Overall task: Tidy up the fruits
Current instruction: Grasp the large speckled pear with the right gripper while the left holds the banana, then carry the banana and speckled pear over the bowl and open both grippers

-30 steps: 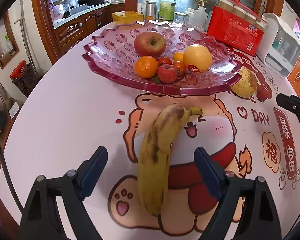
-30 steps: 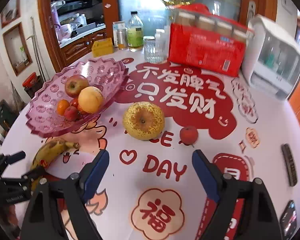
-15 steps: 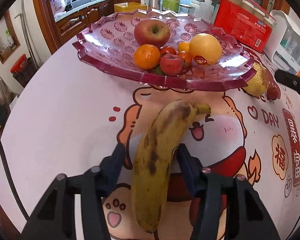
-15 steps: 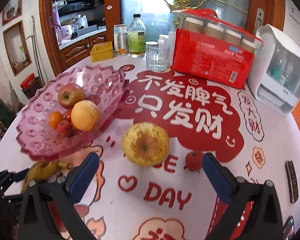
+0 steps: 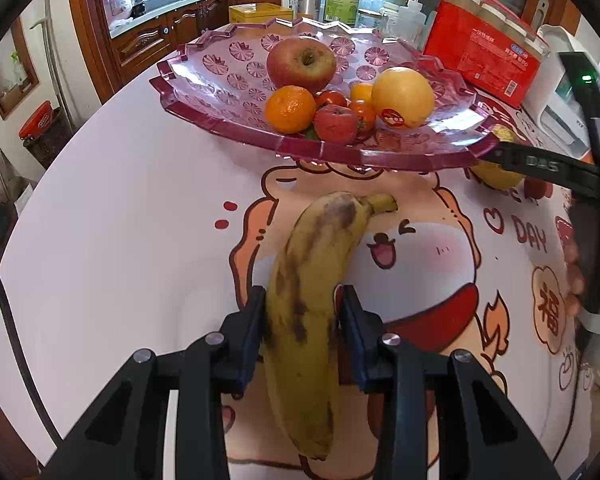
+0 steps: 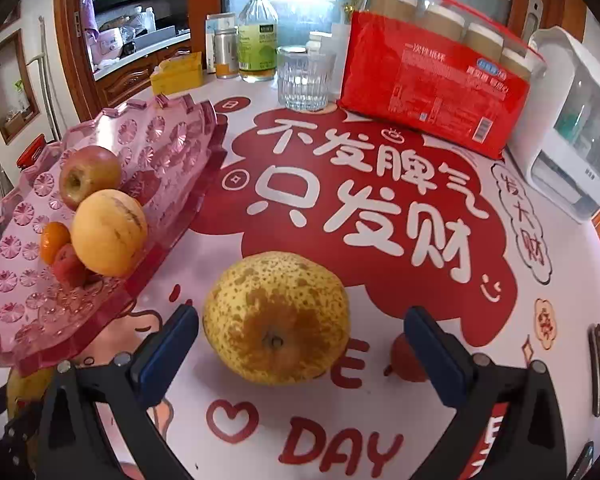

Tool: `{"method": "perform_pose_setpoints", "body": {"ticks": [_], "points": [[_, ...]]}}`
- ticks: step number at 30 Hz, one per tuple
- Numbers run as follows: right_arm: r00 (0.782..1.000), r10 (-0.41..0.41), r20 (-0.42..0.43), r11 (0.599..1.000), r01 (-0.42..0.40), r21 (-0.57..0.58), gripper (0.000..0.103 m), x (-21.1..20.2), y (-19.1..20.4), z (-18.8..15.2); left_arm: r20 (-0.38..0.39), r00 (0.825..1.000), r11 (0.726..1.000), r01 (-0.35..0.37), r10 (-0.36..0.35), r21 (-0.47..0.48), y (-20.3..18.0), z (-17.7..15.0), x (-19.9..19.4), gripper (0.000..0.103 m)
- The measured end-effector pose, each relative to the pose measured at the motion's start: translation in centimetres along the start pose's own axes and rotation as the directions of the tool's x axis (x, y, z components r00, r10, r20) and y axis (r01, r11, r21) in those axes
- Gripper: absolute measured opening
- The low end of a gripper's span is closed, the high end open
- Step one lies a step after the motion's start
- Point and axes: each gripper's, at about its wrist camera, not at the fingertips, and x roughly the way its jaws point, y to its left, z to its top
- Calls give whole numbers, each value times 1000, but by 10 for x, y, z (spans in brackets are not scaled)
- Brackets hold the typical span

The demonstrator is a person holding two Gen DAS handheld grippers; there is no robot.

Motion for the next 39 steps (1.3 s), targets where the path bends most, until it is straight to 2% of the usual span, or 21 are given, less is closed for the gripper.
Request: {"method": "perform_pose_setpoints", "body": {"ticks": [6, 13, 19, 20, 26, 35, 39], "points": [[995, 95, -17, 994, -93, 56, 103, 10, -8, -2, 13, 1000, 1000, 18, -18, 13, -3, -5, -16, 35], [999, 54, -1, 998, -54, -10, 96, 10, -4, -4, 20, 999, 999, 26, -27, 40, -4, -11, -37, 35], [999, 46, -7, 997, -46, -66, 82, 13, 6, -3, 50, 998, 998, 30, -33, 53, -4, -9, -64, 35], [998, 58, -10, 996, -58, -69, 76, 14, 7, -3, 57, 998, 998, 31, -34, 57, -4, -8, -69, 35], [998, 71, 0, 995, -70, -72, 75, 7, 9, -11, 90, 996, 998, 16, -22, 67, 0, 1, -89, 35], [998, 67, 17, 996, -66, -63, 75, -40, -6, -31, 120, 992, 997, 15, -24, 77, 10, 15, -105, 35], [995, 74, 66, 993, -68, -93, 75, -77, -2, -31, 142, 990, 997, -6, -5, 79, 16, 22, -114, 35]]}}
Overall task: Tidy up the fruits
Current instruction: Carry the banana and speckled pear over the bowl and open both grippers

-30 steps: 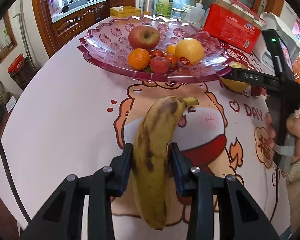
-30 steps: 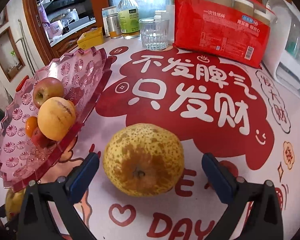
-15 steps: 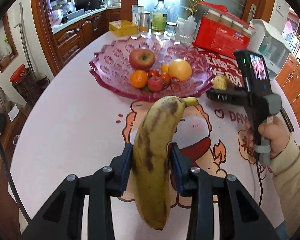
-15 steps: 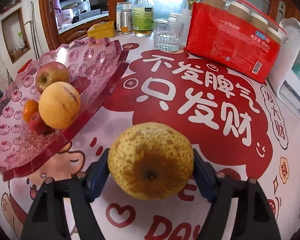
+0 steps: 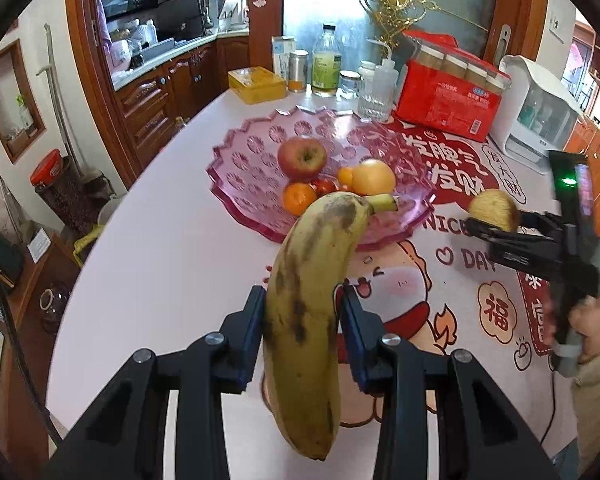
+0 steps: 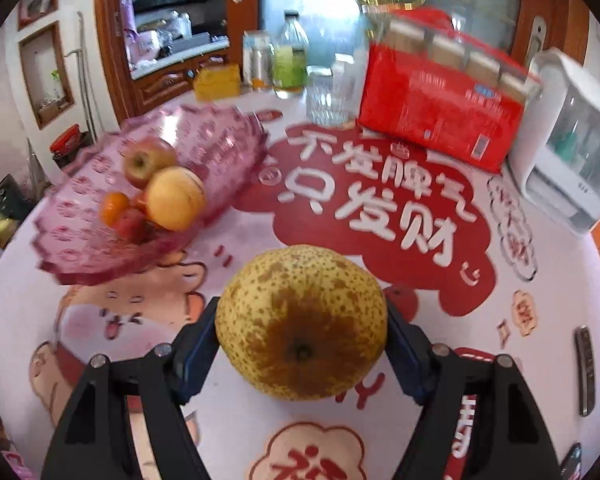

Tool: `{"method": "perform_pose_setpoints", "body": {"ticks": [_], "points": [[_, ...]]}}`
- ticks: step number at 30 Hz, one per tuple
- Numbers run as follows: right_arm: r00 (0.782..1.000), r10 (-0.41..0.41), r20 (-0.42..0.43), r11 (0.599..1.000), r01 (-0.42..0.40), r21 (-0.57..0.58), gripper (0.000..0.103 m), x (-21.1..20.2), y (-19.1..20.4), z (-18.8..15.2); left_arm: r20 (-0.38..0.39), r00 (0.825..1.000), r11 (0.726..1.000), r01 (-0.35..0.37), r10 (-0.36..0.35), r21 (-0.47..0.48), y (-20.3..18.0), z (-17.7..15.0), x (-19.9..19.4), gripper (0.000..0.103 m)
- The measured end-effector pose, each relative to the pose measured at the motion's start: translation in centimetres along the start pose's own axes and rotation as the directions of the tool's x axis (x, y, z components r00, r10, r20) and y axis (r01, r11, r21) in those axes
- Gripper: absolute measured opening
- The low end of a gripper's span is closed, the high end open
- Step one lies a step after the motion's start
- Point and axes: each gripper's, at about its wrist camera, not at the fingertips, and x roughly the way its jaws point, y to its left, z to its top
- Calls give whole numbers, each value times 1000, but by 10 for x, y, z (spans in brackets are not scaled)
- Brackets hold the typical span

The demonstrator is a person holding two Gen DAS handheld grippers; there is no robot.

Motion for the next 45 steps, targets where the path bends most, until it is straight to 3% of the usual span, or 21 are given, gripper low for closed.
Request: {"method": "perform_pose_setpoints", "body": {"ticks": [14, 28, 32, 38, 41, 45], "points": [[988, 95, 124, 995, -88, -55, 75, -109, 30, 29, 73, 996, 997, -51, 47, 53, 7, 26, -43, 35], [962, 123, 245, 992, -111, -61, 75, -207, 49, 136, 161, 983, 989, -107, 90, 99, 10, 105, -109, 35], [962, 98, 254, 995, -87, -55, 75, -228, 51, 167, 153, 986, 992, -77, 61, 100, 12, 129, -121, 36], [984, 59, 170, 996, -48, -70, 75, -185, 67, 190, 95, 994, 995, -59, 52, 76, 18, 150, -76, 36], [993, 38, 109, 997, -31, -72, 75, -130, 72, 192, 44, 998, 997, -45, 42, 57, 20, 152, -28, 36], [999, 35, 27, 996, -33, -88, 75, -48, 76, 184, -18, 996, 995, -88, 89, 55, 21, 146, 41, 36]]}}
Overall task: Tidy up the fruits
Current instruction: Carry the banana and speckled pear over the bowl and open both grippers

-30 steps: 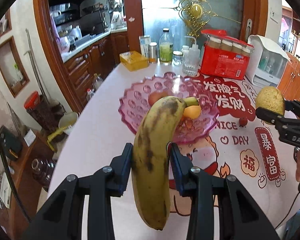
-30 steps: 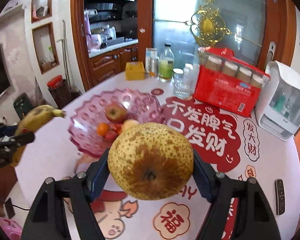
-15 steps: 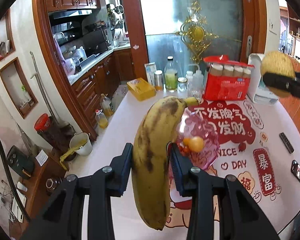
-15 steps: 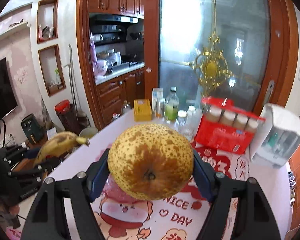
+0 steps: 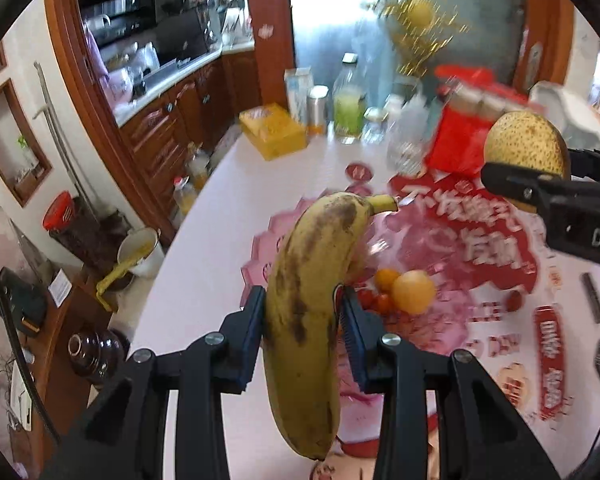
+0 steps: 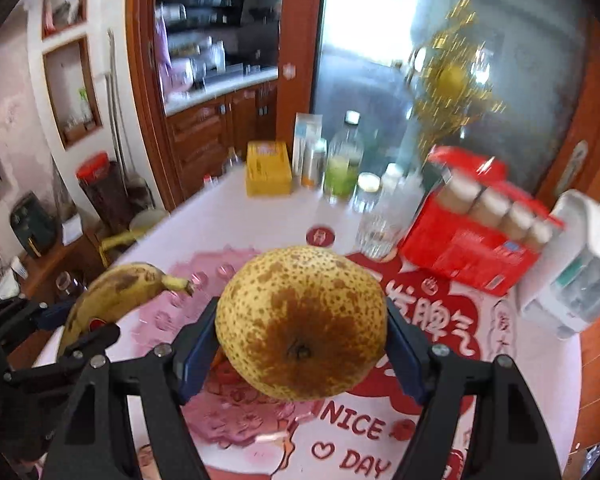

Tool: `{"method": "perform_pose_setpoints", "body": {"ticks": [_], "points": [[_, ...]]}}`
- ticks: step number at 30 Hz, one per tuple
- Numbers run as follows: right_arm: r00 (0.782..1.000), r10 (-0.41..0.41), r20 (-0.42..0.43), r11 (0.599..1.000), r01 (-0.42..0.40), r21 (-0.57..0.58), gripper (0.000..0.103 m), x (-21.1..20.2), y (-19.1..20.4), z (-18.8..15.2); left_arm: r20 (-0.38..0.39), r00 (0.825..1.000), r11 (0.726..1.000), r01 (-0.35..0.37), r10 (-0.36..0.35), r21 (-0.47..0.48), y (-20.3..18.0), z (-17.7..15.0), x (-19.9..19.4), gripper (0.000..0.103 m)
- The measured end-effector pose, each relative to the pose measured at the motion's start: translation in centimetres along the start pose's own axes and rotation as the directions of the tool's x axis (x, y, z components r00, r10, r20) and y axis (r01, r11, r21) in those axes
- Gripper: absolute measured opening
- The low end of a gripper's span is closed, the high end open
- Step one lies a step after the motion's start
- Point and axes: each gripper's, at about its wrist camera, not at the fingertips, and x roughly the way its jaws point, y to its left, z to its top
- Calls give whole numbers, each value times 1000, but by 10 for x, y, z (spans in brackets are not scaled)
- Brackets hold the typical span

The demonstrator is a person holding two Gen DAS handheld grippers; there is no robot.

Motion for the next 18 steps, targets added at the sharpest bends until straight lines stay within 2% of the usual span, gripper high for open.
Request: {"method": "perform_pose_setpoints", "body": {"ticks": [4, 9, 11, 13, 18], "points": [[997, 3, -81, 998, -8, -58, 75, 67, 1, -15, -75, 997, 1000, -6, 6, -1, -6, -9, 57, 36], [990, -36, -138, 993, 20, -120, 75, 116, 4, -27, -140, 990, 1000, 2, -6, -26, -7, -17, 106, 35], [988, -32, -152, 992, 13, -126, 75, 130, 6, -30, -137, 991, 999, 4, -10, -38, -6, -17, 115, 32], [986, -35, -164, 991, 13, -135, 75, 142, 10, -33, -113, 993, 999, -25, 23, -23, -6, -14, 119, 21], [979, -42, -202, 986, 9, -164, 76, 167, 19, -37, -85, 995, 999, -44, 43, -5, -6, -6, 119, 21]]}}
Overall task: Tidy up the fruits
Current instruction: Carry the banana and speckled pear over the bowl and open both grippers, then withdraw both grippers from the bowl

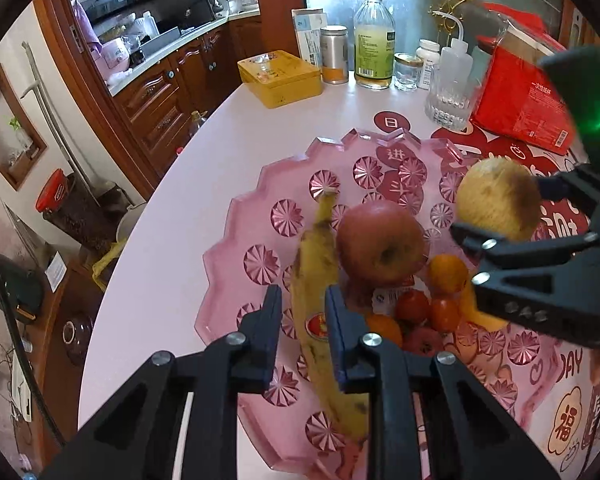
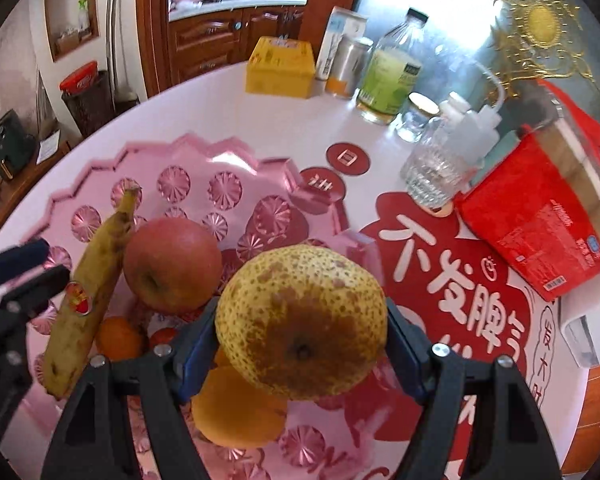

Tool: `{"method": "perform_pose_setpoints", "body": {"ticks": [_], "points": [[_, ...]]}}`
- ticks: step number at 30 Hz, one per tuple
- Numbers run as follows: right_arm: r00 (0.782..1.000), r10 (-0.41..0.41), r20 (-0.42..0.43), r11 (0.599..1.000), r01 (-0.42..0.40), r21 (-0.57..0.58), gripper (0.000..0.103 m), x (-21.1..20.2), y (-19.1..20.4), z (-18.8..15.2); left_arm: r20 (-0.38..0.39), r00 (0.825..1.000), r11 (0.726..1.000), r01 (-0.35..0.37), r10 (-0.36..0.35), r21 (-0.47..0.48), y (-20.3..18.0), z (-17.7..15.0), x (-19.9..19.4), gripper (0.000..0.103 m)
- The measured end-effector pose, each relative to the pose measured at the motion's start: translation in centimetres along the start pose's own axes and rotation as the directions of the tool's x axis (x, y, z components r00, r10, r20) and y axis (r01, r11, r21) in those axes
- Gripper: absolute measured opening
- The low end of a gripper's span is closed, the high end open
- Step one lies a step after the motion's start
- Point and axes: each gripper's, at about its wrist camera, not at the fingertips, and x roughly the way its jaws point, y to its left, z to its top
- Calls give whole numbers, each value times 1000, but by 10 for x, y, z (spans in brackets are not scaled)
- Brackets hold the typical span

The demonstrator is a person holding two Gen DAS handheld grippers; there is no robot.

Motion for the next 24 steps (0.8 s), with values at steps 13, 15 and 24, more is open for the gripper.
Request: {"method": "perform_pose_setpoints", "body": {"ticks": [13, 15, 24], "points": [[991, -56, 118, 998, 58, -8, 94, -29, 10, 1, 29, 999, 999, 36, -37, 14, -9, -24, -31, 85], [990, -63, 130, 998, 63, 2, 94, -40, 10, -5, 25, 998, 998, 57, -57, 9, -11, -29, -39, 86], [976, -122, 181, 985, 97, 140, 94, -109, -4, -63, 52, 993, 994, 106, -107, 29, -26, -63, -84, 86]]}}
